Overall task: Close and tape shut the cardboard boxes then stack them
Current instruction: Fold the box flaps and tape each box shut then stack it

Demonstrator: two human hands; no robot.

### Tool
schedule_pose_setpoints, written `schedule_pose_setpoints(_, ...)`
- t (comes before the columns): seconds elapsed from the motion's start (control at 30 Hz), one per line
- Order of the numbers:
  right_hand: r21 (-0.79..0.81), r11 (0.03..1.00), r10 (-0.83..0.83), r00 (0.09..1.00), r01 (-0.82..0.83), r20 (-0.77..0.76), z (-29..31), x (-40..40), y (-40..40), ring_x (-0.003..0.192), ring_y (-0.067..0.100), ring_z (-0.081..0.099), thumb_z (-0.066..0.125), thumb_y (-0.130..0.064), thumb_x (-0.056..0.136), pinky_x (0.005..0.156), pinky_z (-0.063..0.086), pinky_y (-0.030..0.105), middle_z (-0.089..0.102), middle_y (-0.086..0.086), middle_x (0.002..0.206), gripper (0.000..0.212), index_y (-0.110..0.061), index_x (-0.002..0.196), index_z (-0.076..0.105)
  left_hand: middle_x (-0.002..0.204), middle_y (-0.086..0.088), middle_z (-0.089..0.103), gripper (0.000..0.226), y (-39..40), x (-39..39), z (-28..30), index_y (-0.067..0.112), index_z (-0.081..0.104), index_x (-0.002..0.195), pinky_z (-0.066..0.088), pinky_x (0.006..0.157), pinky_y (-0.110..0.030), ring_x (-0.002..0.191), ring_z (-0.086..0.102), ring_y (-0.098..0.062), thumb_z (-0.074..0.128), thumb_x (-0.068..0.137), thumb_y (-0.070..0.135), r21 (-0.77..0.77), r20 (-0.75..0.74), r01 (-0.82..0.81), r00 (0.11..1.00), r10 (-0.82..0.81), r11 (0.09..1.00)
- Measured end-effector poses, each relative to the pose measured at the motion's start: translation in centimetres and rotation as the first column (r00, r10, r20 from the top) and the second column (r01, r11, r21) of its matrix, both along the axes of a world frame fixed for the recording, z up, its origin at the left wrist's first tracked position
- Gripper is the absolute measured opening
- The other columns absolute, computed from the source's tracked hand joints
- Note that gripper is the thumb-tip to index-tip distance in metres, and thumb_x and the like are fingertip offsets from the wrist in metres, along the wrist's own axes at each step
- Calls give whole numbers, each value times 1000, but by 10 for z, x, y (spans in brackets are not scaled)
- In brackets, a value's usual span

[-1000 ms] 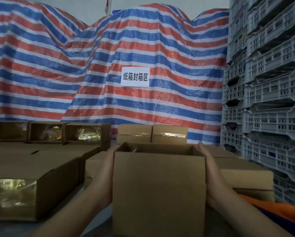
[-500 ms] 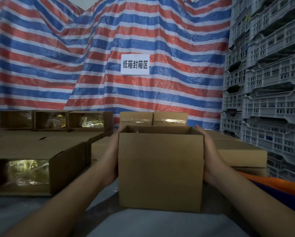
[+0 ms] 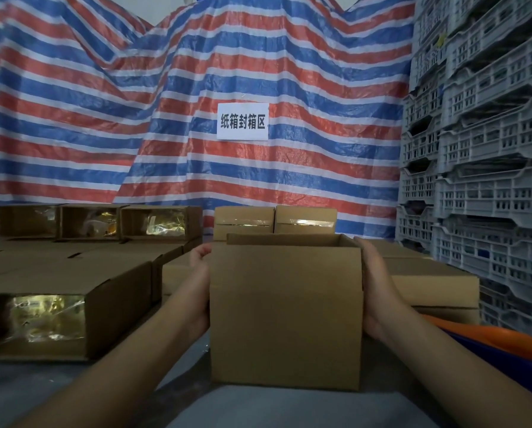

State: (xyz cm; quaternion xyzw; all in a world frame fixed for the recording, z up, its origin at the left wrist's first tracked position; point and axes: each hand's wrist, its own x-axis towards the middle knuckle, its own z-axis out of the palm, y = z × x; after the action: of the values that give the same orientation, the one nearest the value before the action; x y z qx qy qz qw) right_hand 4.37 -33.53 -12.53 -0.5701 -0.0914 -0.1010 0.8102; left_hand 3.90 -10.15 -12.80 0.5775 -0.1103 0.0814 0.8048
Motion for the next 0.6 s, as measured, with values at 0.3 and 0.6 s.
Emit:
schedule_pose_setpoints(0.3,-33,999,-3,999,4,51,-4,-1,0,64,15,74,38,-49,103,65,49,31,74,2,69,64,-25,59,79,82,-8,70,39,9,6,-3,12,52,134,53,60,-33,72,66,-22,53,96,22,137,15,49,999,-52,989)
schedule_pose_setpoints(0.6,-67,998,-13,999,16,36,1,-7,2,67,19,75,42,-56,100,67,49,34,77,7,77,52,-16,87,74,79,-6,72,30,10,8,-3,15,61,119,56,61,-31,69,68,-20,56,91,25,144,27,112,993,-117,983)
